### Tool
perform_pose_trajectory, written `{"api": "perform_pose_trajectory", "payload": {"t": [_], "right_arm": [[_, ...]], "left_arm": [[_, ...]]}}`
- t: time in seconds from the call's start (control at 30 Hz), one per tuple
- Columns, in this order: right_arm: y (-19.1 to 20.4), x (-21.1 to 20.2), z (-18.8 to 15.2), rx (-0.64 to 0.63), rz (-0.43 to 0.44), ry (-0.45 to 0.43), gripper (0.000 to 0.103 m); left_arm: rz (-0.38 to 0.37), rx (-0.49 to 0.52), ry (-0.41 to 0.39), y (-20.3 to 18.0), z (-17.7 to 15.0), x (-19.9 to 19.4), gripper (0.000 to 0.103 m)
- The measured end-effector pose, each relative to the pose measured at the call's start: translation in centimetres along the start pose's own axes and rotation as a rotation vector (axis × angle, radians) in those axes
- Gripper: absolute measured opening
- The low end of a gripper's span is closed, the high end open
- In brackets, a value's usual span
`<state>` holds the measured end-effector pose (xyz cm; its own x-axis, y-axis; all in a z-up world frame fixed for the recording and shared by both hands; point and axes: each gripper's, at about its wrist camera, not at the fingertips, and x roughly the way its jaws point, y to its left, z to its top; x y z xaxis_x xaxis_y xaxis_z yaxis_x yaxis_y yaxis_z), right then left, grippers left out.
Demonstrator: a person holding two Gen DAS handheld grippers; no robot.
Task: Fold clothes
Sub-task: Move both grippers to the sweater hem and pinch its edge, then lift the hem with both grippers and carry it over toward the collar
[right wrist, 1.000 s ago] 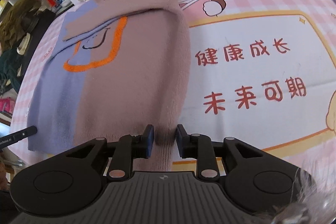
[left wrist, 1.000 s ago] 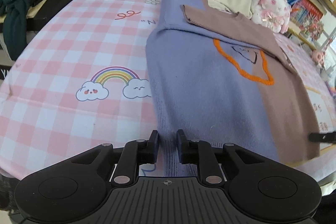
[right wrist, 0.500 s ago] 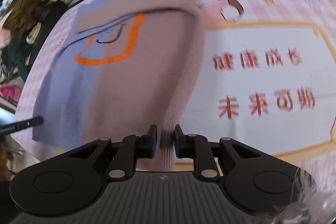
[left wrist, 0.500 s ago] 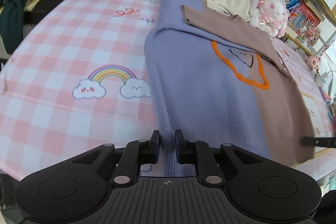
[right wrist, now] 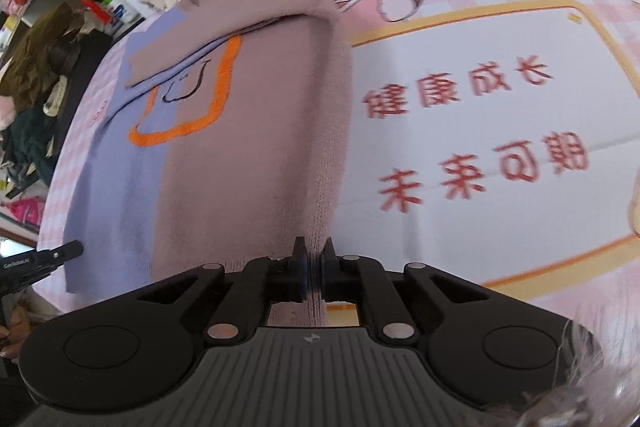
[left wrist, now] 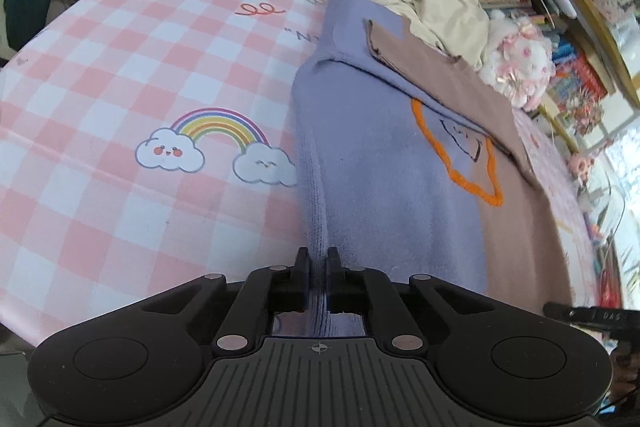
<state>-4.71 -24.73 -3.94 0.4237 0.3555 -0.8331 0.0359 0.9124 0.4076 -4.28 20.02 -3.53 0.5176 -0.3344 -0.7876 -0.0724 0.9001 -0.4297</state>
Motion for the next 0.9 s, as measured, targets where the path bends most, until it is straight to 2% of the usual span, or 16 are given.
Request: {"api": "perform_pose_trajectory", "payload": {"t": [0.1,0.43,0.63,0.73,0.9], "right_arm": [[-1.2,-0.9,-0.8,0.007,0.001,-0.009,0.006],[-6.0,-4.7,-4.3,0.059,0.051,-0.031,0.006],[-6.7,-5.2,-4.8,0.014,0.044,-0.043,0.007],[-6.5,-5.2,-4.9,-0.003,0.046,-0.051,0.011],[-6.6,-5.6,-5.8,0.005,0.056,-0.049,0.016]], "left_arm": [[0.005,0.031,0.003,-1.4,-0.9,0.0,0.005],[0.0,0.02,0.01,-5.0,-5.0,-1.9,0.005],[0.016,0.039,0.023,-5.9,-6.2,-1.5,0.005],[0.038,0.049,0.022,-6.1,-6.5,-1.5,0.01],[0.01,0.011,0.011,-5.4,-6.8,-1.7,0.011]]}}
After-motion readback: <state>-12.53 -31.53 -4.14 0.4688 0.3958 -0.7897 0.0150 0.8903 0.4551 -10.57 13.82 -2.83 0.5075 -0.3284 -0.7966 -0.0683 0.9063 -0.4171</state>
